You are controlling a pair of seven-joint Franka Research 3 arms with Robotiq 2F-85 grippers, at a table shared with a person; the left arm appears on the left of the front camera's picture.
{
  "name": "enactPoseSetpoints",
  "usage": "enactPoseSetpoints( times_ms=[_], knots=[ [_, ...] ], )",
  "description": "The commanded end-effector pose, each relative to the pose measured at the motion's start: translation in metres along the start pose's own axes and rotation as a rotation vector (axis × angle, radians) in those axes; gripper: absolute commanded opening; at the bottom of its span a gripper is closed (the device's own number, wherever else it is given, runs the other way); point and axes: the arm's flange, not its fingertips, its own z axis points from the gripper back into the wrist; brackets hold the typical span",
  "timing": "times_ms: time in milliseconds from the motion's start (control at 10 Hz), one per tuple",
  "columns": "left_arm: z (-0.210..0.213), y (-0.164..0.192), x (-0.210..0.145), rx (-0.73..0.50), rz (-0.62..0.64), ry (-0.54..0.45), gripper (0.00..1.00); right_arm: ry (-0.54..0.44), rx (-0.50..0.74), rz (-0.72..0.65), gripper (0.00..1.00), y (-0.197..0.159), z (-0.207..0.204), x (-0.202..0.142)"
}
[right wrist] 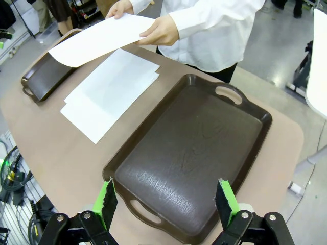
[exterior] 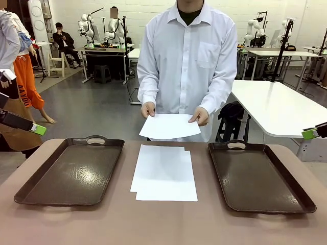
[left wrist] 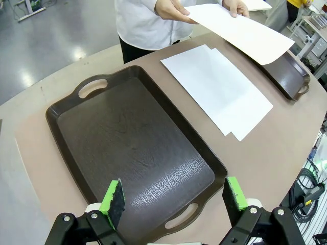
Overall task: Sort the A4 documents.
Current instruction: Receive the A4 Paper.
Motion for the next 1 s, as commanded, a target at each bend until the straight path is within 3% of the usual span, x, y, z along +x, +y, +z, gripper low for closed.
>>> enactPoseSetpoints(
  times_ms=[0, 900],
  knots=[
    [-0.0006, 0.0018, -0.0012, -0.015, -0.012, -0.009, 1.00, -0.006, 0.013, 0.008, 1.00, 0.0000, -0.0005, -0.0004],
    [-0.0006, 0.0018, -0.0012, -0.015, -0.012, -0.009, 1.00, -0.006, 0.013, 0.008, 1.00, 0.0000, -0.0005, -0.0004]
  ],
)
